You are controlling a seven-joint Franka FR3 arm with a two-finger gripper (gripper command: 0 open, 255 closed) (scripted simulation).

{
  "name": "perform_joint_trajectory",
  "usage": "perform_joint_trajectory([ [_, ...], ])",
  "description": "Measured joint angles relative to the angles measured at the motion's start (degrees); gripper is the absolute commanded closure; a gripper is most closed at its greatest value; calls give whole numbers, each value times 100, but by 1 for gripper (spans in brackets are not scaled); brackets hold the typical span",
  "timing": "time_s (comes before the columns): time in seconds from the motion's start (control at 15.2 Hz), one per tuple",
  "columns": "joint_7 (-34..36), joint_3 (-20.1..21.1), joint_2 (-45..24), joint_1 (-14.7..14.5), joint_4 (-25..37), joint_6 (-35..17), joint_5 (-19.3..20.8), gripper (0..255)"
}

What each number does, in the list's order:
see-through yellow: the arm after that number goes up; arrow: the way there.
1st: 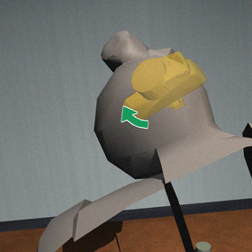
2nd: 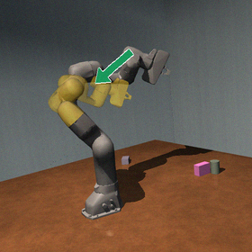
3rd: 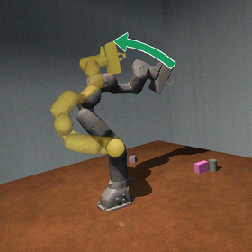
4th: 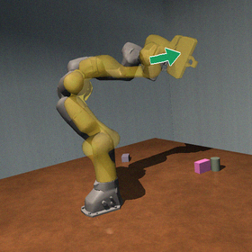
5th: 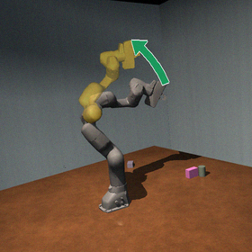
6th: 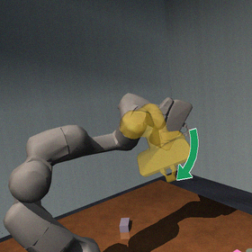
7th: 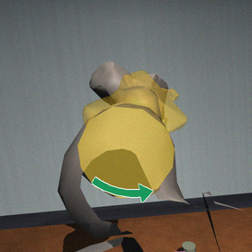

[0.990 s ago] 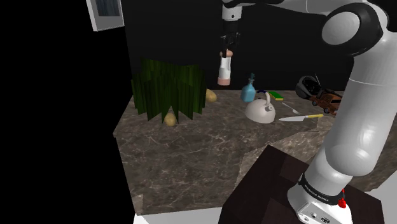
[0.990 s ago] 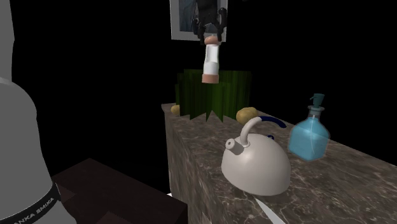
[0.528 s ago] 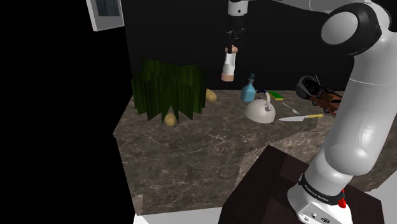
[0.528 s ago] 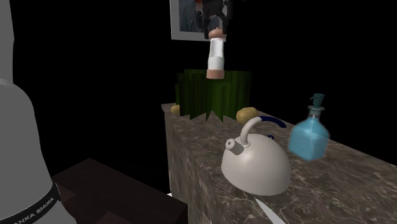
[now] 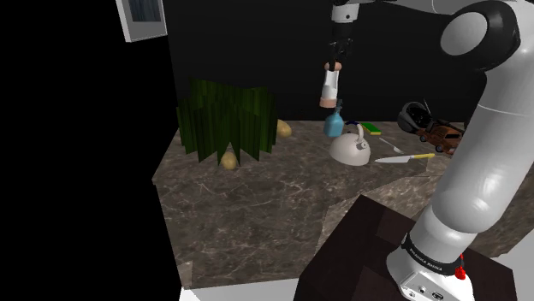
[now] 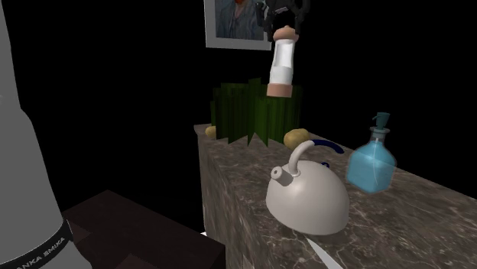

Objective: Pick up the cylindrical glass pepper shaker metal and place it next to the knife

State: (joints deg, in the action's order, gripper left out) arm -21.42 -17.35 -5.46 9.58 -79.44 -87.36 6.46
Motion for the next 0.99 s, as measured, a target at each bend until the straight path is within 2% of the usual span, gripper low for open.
perform_joint_trajectory([
  [0.4,-777,-355,60,440,-108,-149,-57,255],
  [0.99,-2096,-912,-429,1261,448,-179,-425,255],
])
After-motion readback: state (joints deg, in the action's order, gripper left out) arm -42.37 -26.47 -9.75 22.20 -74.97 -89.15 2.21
